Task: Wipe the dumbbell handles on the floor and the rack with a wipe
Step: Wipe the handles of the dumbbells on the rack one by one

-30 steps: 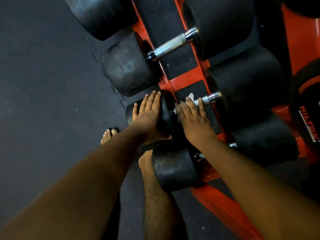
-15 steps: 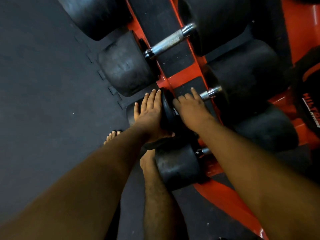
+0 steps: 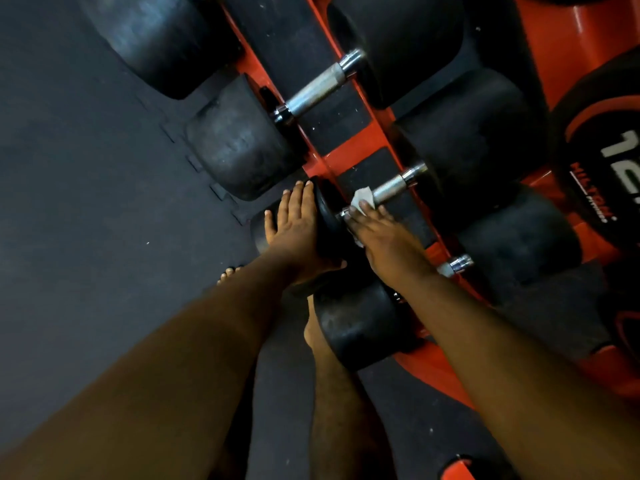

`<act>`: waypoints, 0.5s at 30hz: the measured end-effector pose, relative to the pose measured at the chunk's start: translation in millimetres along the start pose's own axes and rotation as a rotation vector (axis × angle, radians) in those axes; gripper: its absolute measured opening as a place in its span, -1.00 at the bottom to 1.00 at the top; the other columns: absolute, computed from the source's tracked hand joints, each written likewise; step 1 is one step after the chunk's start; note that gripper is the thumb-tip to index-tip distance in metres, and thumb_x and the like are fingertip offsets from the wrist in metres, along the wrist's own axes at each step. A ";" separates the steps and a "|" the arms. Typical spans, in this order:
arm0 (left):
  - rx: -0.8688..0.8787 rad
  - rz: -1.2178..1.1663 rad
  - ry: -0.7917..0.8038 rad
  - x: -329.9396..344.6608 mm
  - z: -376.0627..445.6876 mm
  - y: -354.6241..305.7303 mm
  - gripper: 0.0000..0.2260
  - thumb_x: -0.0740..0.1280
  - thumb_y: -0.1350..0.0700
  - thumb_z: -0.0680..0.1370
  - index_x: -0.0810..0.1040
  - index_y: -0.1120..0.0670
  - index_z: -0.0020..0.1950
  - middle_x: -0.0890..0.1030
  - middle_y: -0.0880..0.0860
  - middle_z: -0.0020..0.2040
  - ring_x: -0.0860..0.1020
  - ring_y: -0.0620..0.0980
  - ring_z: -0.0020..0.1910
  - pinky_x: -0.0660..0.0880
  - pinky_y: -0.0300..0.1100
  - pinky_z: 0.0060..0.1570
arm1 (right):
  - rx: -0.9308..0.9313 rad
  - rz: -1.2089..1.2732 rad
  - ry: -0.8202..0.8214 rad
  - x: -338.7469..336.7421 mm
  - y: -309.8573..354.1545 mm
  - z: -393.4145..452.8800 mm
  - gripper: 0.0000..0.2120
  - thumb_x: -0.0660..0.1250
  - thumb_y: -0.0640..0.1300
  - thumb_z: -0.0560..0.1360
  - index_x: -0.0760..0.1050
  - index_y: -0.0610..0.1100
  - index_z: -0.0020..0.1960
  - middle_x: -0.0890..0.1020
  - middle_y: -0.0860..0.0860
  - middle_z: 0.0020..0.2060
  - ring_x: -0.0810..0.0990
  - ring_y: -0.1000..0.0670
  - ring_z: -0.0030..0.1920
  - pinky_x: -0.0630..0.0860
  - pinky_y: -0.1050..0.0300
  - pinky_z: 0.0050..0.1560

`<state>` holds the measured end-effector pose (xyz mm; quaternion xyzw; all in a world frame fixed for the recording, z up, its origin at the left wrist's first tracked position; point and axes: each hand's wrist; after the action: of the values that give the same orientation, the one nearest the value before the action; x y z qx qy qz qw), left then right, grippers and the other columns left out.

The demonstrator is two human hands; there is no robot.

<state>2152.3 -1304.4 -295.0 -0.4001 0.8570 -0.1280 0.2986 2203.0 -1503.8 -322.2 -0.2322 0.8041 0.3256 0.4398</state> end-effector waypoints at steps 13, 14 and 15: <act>0.002 -0.002 -0.070 6.3 3.7 2.3 0.35 0.66 -0.21 0.22 -0.27 0.02 0.65 -0.21 -0.04 0.67 -0.24 -0.01 0.64 -0.19 0.19 0.58 | 1.143 1.786 -0.714 -17.7 8.6 70.0 -0.62 0.25 -0.30 0.30 0.51 -0.39 0.09 0.64 -0.35 -0.04 0.67 -0.25 -0.09 0.64 -0.01 -0.08; 0.001 -0.003 -0.075 7.1 5.0 2.4 0.35 0.66 -0.21 0.21 -0.26 0.02 0.66 -0.21 -0.04 0.67 -0.24 -0.01 0.64 -0.19 0.18 0.59 | 1.028 1.786 -0.625 -20.5 16.1 63.4 -0.74 0.24 -0.28 0.32 0.54 -0.32 -0.02 0.66 -0.28 -0.15 0.67 -0.20 -0.14 0.62 0.03 -0.06; 0.001 -0.006 -0.073 7.5 5.1 3.4 0.35 0.66 -0.21 0.21 -0.26 0.01 0.66 -0.21 -0.04 0.67 -0.24 -0.01 0.64 -0.18 0.18 0.59 | 0.925 1.828 -0.541 -21.4 17.9 56.6 -0.86 0.21 -0.27 0.40 0.52 -0.22 -0.10 0.67 -0.20 -0.23 0.67 -0.13 -0.17 0.59 0.06 -0.01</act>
<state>2149.6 -1307.8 -303.6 -0.4069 0.8443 -0.1146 0.3292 2233.5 -1448.6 -320.8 0.7314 0.5942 0.2357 0.2376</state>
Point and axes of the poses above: each hand's wrist, its own z-axis towards the middle knuckle, its own x-axis out of the palm, y = z × x
